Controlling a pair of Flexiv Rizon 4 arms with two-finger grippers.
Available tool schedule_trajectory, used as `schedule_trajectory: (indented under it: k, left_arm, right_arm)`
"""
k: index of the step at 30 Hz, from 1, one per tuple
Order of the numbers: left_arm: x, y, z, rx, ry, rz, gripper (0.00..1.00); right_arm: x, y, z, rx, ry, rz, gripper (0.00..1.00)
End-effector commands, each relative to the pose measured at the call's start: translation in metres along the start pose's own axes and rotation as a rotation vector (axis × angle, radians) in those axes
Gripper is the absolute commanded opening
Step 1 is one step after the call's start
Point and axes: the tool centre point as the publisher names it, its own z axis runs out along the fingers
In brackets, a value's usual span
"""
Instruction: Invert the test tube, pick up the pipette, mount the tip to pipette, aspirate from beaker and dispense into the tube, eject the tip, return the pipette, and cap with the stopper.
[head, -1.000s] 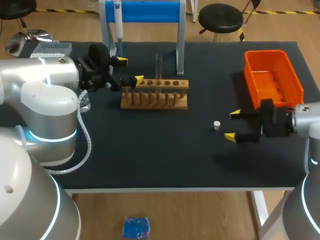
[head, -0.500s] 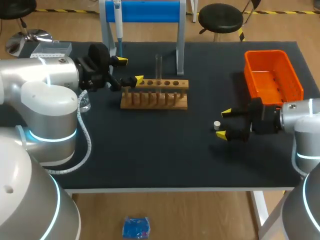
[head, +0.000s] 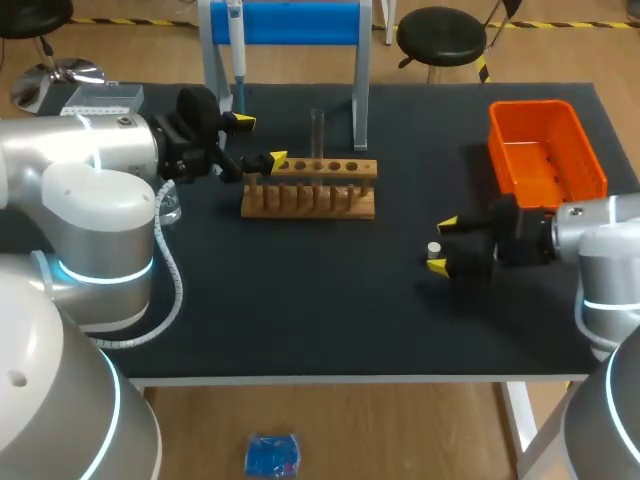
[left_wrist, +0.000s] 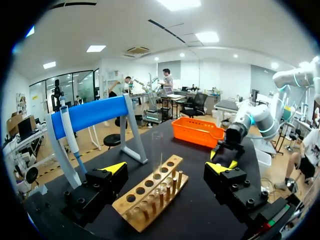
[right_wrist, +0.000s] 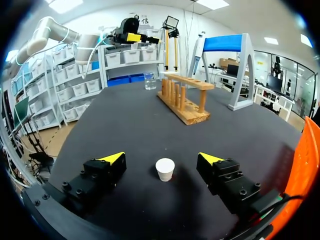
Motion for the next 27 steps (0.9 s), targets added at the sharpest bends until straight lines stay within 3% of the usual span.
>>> schedule_trajectory:
  k: [1, 4, 11, 18, 27]
  left_arm:
    - [0.0007, 0.0015, 0.0010, 0.006, -0.004, 0.000, 1.00]
    - [0.0007, 0.0015, 0.0010, 0.006, -0.004, 0.000, 1.00]
    - [0.0007, 0.0015, 0.0010, 0.006, -0.004, 0.000, 1.00]
    - [0.0007, 0.0015, 0.0010, 0.006, -0.004, 0.000, 1.00]
    - [0.0007, 0.0015, 0.0010, 0.006, -0.004, 0.000, 1.00]
  right_arm:
    - [0.0009, -0.0009, 0.0046, 0.003, -0.001, -0.002, 0.81]
    - [0.0019, -0.0006, 0.0064, 0.005, 0.001, -0.004, 0.71]
    - [0.0037, -0.0018, 0.0094, 0.013, 0.000, -0.008, 0.77]
    - [0.0031, -0.0027, 0.0115, 0.018, -0.006, -0.008, 0.60]
    - [0.0015, -0.0028, 0.0108, 0.017, -0.014, -0.005, 0.51]
